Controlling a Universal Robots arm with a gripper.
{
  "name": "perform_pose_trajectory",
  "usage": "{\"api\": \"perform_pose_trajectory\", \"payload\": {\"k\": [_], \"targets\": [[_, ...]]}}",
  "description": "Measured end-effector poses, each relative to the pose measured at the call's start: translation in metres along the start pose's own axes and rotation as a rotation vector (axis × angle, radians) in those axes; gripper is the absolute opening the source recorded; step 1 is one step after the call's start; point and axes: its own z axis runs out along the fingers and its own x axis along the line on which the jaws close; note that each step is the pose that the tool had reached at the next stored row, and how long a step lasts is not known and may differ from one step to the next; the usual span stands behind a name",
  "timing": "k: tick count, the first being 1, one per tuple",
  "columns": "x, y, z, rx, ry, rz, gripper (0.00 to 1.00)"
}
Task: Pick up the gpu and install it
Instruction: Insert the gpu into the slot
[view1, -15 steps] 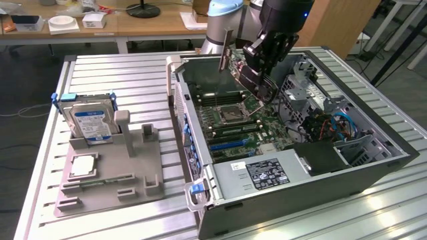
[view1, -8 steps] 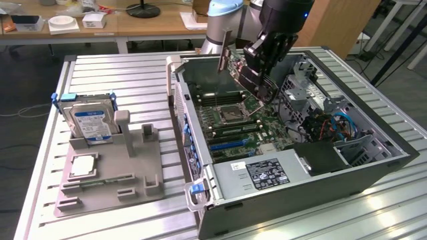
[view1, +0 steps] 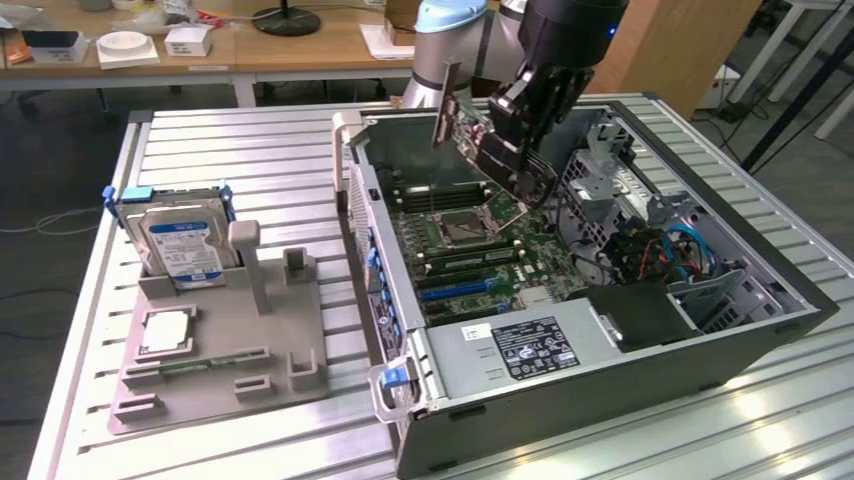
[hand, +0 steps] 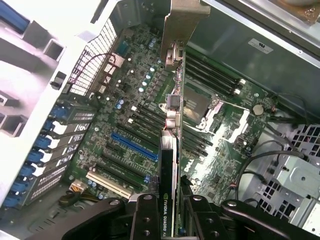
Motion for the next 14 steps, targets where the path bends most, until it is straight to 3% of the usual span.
{"api": "perform_pose_trajectory", "payload": {"k": [14], "targets": [[0.0000, 0.0000, 0.0008, -0.0025, 0.0051, -0.105, 0.26]]}}
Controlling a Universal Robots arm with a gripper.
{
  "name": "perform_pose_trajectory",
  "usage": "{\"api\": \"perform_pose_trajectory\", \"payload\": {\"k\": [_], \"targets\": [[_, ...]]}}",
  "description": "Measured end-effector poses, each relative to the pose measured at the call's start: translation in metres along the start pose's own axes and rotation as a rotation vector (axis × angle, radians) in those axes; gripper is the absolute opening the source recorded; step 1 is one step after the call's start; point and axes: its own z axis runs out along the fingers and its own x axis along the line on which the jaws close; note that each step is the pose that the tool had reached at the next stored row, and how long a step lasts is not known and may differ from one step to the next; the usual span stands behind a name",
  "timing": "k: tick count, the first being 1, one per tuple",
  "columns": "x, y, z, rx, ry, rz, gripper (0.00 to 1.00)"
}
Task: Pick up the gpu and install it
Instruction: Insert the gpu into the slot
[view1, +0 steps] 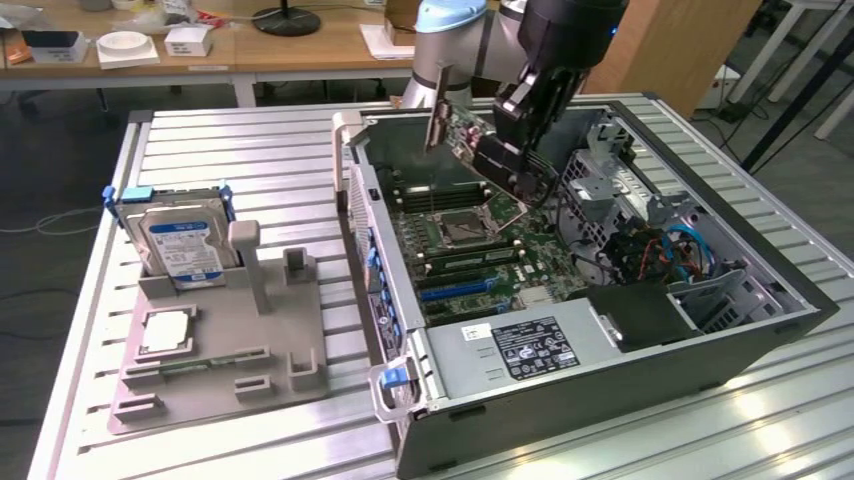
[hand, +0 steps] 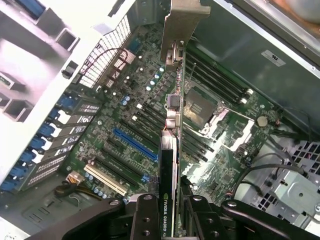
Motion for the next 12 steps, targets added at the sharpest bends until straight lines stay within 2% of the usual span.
{"api": "perform_pose_trajectory", "payload": {"k": [11, 12], "targets": [[0.0000, 0.0000, 0.0007, -0.0017, 0.0036, -0.074, 0.26], [0.0000, -0.0001, 0.0010, -0.0022, 0.0047, -0.096, 0.26]]}}
